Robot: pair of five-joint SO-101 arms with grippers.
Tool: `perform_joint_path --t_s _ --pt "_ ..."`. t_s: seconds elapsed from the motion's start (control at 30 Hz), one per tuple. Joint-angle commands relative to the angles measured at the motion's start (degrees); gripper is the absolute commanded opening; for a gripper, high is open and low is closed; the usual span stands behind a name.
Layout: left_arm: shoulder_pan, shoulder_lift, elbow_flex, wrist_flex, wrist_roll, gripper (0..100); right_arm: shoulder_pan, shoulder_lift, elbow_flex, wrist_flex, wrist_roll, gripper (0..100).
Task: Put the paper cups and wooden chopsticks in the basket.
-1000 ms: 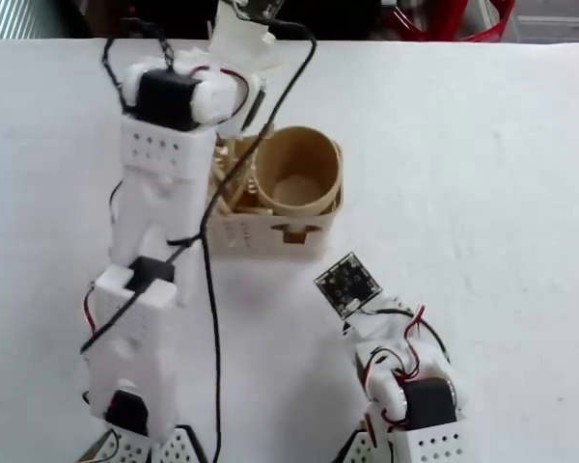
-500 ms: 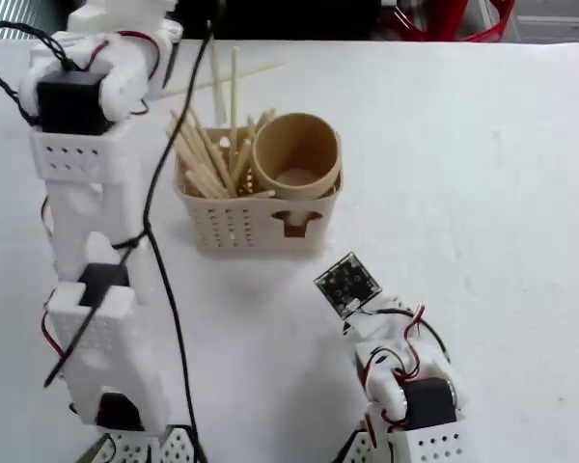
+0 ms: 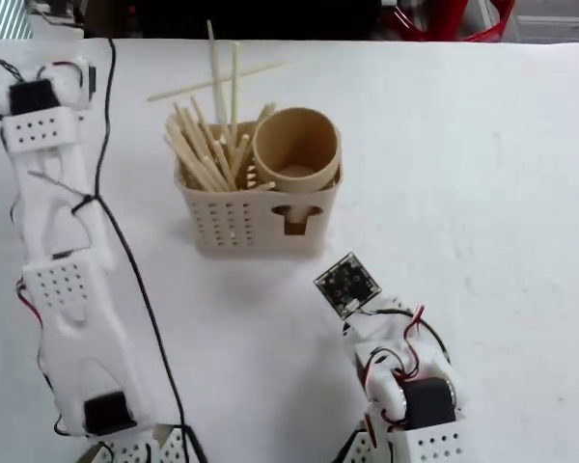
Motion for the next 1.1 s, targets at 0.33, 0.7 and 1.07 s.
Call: perform_joint_path --t_s 0.33,0.7,1.07 --pt "13.76 21.58 -0.09 -52.84 -3.43 11 -0.57 -0.48 -0.09 -0.40 2.11 4.9" --pt "14.81 22.81 -3.52 -42.37 -2.37 9 -0.57 -0.48 -0.09 -0.40 2.11 4.9" --pt "8.40 22.02 -6.77 -37.54 6.86 8 0.22 -0.40 -1.67 -0.31 2.11 5.3"
